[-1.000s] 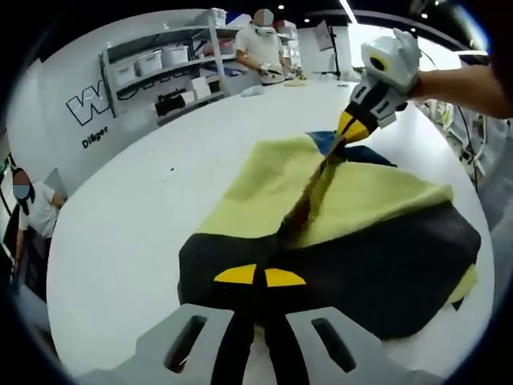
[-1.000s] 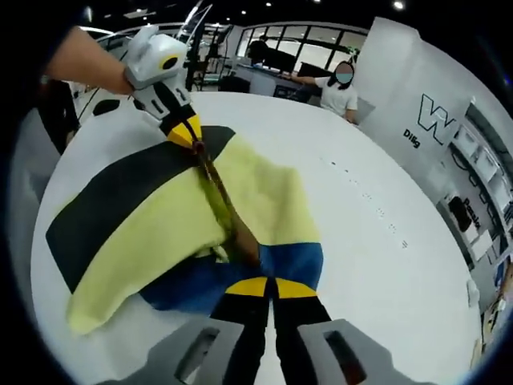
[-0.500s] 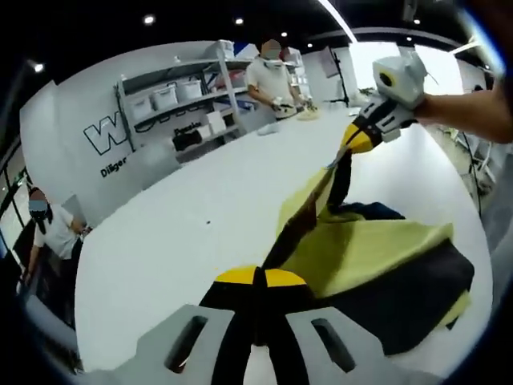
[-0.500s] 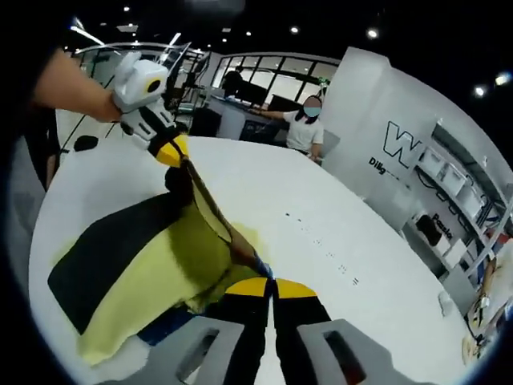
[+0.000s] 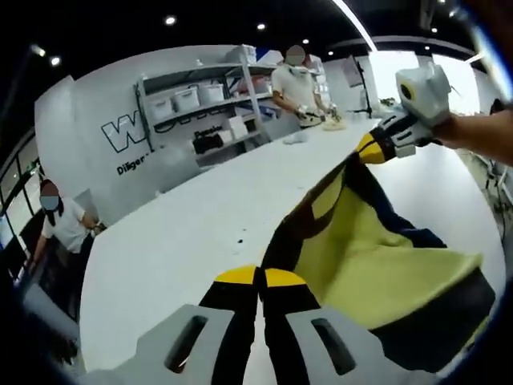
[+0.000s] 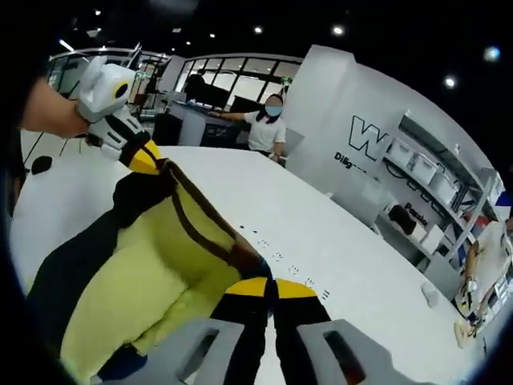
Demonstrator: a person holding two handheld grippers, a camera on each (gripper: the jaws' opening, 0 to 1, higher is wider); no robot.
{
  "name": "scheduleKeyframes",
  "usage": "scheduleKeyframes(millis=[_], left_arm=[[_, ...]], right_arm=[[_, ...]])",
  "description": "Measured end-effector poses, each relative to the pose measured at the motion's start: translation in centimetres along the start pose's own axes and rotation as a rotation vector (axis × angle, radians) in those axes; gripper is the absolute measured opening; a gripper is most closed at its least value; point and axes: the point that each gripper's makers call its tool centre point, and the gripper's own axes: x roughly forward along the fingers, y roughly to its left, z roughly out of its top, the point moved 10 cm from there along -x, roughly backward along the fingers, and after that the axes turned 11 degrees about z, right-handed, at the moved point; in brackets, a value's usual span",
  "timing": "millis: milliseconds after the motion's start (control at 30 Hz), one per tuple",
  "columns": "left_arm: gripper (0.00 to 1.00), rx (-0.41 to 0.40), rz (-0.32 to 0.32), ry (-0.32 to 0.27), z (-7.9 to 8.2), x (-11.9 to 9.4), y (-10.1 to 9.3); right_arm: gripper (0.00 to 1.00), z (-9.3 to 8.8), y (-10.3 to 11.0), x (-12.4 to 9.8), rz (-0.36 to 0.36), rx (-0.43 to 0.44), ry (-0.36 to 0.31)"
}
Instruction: Fold the garment on the visible template until the final outline fits inside the template.
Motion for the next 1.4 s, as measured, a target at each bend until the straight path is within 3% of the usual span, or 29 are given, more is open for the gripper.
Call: scheduleKeyframes(millis=[233, 400, 767, 933, 967, 1100, 1133, 1200, 1267, 1400], left_arm=[[0.00, -0.009, 0.016, 0.057, -1.1, 2.0, 0.2], [0.00, -0.035, 0.058, 0.147, -2.9, 4.8, -0.2], [0.03, -0.018, 0.090, 0.235, -4.5, 8.1, -1.2], [0.17, -0.001, 0.119, 0.284, -5.1, 9.0, -1.4], [0.18, -0.027, 0.136, 0.270, -4.9, 9.0, -1.3], [0.29, -0.011, 0.167, 0.272, -4.8, 9.3, -0.7], [0.33, -0.023, 0.192, 0.274, -4.7, 9.2, -0.4], [0.35, -0.193, 0.202, 0.299, -5.2, 9.1, -0.1], [0.33, -0.339, 0.179, 0.319, -5.7, 8.9, -0.1], [0.33, -0.261, 0.182, 0.307, -5.6, 8.9, -0.3]], right_arm=[[0.00, -0.6, -0.4, 2.0, -0.021, 0.014, 0.015], [0.00, -2.4, -0.9, 5.2, -0.052, 0.048, 0.048], [0.00, -5.2, -1.2, 8.8, -0.055, 0.122, 0.124], [0.02, -6.1, -1.4, 9.8, -0.067, 0.154, 0.154], [0.03, -6.5, -1.4, 10.0, -0.068, 0.166, 0.174], [0.05, -7.2, -1.3, 10.2, -0.067, 0.161, 0.202], [0.05, -7.1, -1.5, 10.1, -0.065, 0.168, 0.187], [0.10, -6.9, -1.6, 9.9, -0.080, 0.157, 0.199], [0.07, -7.0, -1.5, 9.9, -0.048, 0.226, 0.176], [0.06, -6.9, -1.5, 9.9, -0.052, 0.188, 0.189]])
